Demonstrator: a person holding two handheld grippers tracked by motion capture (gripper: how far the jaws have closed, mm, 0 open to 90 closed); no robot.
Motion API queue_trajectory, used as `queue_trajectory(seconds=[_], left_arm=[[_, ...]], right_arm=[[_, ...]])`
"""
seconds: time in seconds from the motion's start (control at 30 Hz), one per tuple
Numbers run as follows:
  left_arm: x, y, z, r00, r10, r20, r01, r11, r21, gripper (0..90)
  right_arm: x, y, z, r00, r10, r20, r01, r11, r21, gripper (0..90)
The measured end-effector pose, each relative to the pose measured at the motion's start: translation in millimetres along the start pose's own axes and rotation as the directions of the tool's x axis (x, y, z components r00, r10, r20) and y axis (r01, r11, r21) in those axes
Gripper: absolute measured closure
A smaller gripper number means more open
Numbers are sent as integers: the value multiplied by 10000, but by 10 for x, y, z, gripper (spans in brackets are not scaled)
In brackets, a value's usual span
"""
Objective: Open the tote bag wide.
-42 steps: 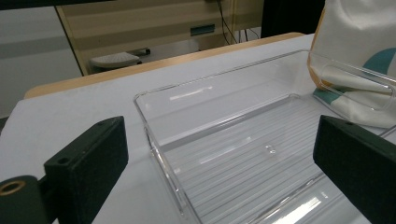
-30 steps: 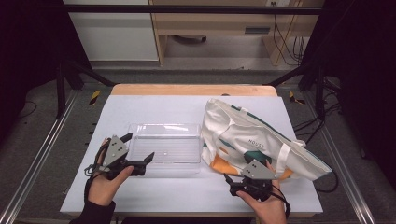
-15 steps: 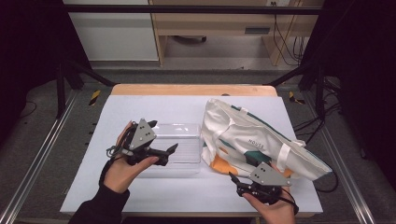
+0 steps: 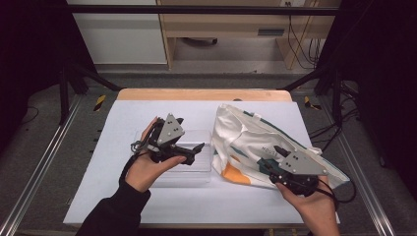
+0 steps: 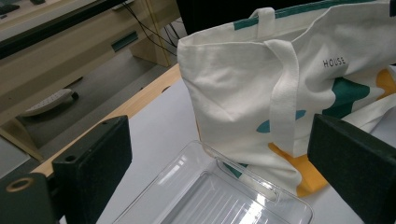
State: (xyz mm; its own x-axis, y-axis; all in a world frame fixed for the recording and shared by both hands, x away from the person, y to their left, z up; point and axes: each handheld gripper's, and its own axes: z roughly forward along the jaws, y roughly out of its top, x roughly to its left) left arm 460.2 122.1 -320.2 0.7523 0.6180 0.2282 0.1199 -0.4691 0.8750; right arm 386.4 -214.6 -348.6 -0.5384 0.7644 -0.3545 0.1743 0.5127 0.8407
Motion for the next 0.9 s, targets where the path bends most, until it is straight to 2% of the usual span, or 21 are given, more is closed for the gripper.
queue_trajectory(seconds=[0.13, 0.27, 0.33, 0.57, 0.6, 0.7, 0.9], left_arm=[[-38, 5, 20, 10000, 27, 2, -27, 10000, 84, 65], [-73, 30, 7, 9999, 57, 100, -57, 10000, -4, 70], [-80, 38, -3, 9999, 58, 129, -58, 10000, -51, 71], [-76, 37, -12, 9996, -183, 200, 184, 9998, -86, 76], [-87, 42, -19, 9996, -199, 225, 202, 9997, -150, 80], [-96, 60, -33, 9995, -121, 282, 125, 9998, -156, 81], [-37, 121, -48, 9995, -17, 309, 21, 9999, -129, 84]], right_arm=[[-88, 2, 20, 9999, 56, 143, -58, 9999, 126, 511], [-197, 44, 117, 9992, -4, 389, -10, 9994, 360, 473], [-245, 84, 176, 9996, 14, 294, -26, 9991, 416, 464], [-300, 227, 416, 9984, -568, 39, 564, 9960, 687, 436], [-306, 289, 492, 9972, -743, -65, 746, 9950, 669, 426], [-328, 332, 591, 9981, -566, -233, 584, 9948, 830, 403], [-333, 284, 779, 9981, -465, -401, 526, 9846, 1670, 430]])
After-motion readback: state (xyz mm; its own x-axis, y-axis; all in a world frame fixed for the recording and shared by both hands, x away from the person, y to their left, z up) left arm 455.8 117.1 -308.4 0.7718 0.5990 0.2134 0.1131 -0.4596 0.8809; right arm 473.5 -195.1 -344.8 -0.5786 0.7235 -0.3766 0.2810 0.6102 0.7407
